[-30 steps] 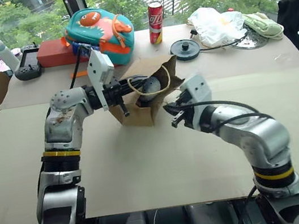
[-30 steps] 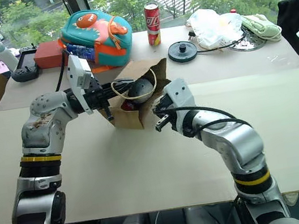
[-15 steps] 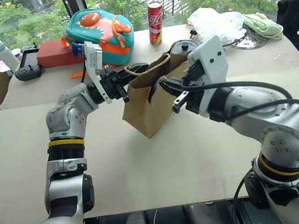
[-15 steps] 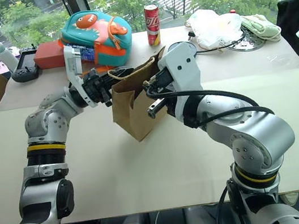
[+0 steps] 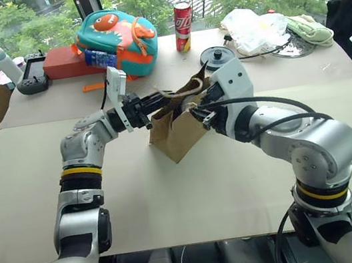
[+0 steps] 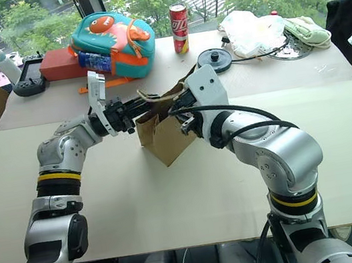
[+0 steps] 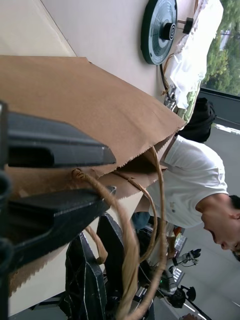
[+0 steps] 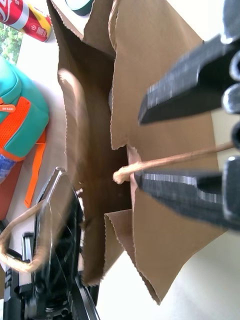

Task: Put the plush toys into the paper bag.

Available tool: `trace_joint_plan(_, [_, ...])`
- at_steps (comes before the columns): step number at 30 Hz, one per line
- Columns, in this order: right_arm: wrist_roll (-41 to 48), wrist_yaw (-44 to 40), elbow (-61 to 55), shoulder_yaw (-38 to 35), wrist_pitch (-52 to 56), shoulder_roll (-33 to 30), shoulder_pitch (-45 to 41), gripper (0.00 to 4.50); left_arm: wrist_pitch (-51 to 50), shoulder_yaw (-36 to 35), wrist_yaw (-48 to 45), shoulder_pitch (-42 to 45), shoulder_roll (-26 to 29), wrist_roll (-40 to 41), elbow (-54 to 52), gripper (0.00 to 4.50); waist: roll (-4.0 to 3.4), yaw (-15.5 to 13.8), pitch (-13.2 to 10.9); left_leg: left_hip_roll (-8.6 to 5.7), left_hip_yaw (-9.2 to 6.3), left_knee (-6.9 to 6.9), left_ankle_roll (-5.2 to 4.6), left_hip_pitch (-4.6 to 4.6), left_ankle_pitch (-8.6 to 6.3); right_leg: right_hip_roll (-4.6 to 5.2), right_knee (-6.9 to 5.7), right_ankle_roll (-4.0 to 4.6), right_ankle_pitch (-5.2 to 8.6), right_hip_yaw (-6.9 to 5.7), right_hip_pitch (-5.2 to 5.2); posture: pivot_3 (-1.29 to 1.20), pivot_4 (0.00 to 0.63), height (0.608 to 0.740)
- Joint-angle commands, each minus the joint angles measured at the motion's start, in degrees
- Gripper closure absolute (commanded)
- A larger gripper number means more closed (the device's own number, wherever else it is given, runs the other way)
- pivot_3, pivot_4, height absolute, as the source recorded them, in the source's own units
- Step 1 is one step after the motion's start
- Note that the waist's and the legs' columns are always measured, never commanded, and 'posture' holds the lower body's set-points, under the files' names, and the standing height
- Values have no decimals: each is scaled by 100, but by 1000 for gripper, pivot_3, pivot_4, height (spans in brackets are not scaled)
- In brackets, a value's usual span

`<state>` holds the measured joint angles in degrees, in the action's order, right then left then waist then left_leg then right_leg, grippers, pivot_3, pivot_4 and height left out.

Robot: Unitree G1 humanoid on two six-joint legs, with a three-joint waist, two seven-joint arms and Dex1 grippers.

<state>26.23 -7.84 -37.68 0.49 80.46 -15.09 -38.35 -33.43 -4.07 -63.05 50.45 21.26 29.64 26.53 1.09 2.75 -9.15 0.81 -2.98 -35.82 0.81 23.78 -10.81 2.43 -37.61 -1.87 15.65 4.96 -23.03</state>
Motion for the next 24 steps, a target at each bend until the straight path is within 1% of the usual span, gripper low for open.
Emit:
trace_joint_plan(1, [239,-264,-280,-384,-173,11,-113,1227,-370,-282,57,36,200,297,-381,2203,0,-2,0,0,-1,0,0,0,0,0,0,0,0,0,0,0,150,739])
trace_joint_plan(2, [321,-363,-315,-478,-202,-2,-134,929,-561,-351,62,50,257,403,-462,1890,0,-2,0,0,-1,0,0,0,0,0,0,0,0,0,0,0,150,739])
trace_joint_plan(3, [397,-448,-344,-557,-228,-16,-145,578,-680,-386,79,48,306,462,-545,1807,0,-3,0,0,-1,0,0,0,0,0,-1,0,0,-1,0,0,150,739])
trace_joint_plan(5, [618,-703,-426,-750,-311,-89,-161,21,-878,-457,116,-8,416,568,-784,1807,0,-6,0,0,-2,0,0,0,0,1,-1,0,0,-1,1,0,150,739])
trace_joint_plan(10, [1205,-1184,-475,-1337,-285,-347,-237,21,-1372,-705,317,-139,632,907,-1329,1807,0,-10,0,1,-1,0,0,0,0,1,-1,0,0,-1,2,0,150,739])
trace_joint_plan(14, [1758,-1564,-455,-1862,-198,-778,-380,21,-1642,-927,543,-307,885,1072,-1636,1807,0,-12,0,1,-1,0,0,-2,0,2,3,0,0,-2,3,0,150,739])
trace_joint_plan(17, [2297,-1955,-620,-2195,-219,-1235,-153,21,-1682,-1097,684,-600,1097,1075,-1791,1807,0,-8,0,2,1,3,0,-4,0,2,5,0,0,-1,2,0,150,739])
trace_joint_plan(20, [2776,-2104,-686,-2371,-232,-1473,116,21,-1490,-1051,702,-1064,1295,938,-2022,1807,0,-1,0,5,2,8,-1,-7,-1,1,7,0,0,-2,2,0,150,739])
trace_joint_plan(22, [2961,-2058,-706,-2373,-287,-1509,319,527,-1436,-1063,692,-1394,1357,981,-2225,1807,0,-7,0,5,3,8,-1,-6,-1,2,9,0,0,-1,3,0,150,739])
trace_joint_plan(23, [2960,-2042,-741,-2256,-352,-1543,486,664,-1356,-1028,663,-1570,1381,971,-2355,1807,0,-16,0,5,3,7,-1,-7,-1,4,8,0,0,0,3,0,150,739])
trace_joint_plan(24, [2932,-2034,-788,-2115,-425,-1583,622,1001,-1268,-980,625,-1695,1392,949,-2446,1807,0,-19,0,5,3,5,0,-5,0,3,9,0,0,0,3,0,150,739])
